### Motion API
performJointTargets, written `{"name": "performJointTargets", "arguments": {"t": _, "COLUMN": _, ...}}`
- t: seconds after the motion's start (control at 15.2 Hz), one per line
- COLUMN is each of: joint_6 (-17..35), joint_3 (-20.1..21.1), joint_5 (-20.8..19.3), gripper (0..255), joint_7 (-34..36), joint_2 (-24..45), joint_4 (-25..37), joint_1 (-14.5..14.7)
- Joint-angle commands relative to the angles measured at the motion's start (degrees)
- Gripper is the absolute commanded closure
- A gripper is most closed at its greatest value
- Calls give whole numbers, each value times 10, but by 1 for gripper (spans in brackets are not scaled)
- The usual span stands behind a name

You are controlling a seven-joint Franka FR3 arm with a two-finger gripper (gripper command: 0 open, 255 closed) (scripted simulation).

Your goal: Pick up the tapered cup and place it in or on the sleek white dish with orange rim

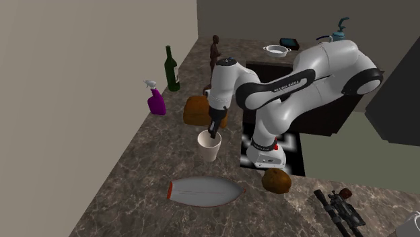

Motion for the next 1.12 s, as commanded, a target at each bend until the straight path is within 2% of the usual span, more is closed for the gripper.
{"name": "performJointTargets", "arguments": {"t": 0.0, "joint_6": -16, "joint_3": -2, "joint_5": -3, "gripper": 255, "joint_7": 2, "joint_2": -3, "joint_4": 13, "joint_1": -2}}
{"name": "performJointTargets", "arguments": {"t": 0.86, "joint_6": -115, "joint_3": -24, "joint_5": -29, "gripper": 255, "joint_7": 9, "joint_2": -5, "joint_4": 111, "joint_1": -16}}
{"name": "performJointTargets", "arguments": {"t": 1.06, "joint_6": -118, "joint_3": 18, "joint_5": -1, "gripper": 255, "joint_7": 52, "joint_2": 18, "joint_4": 144, "joint_1": 1}}
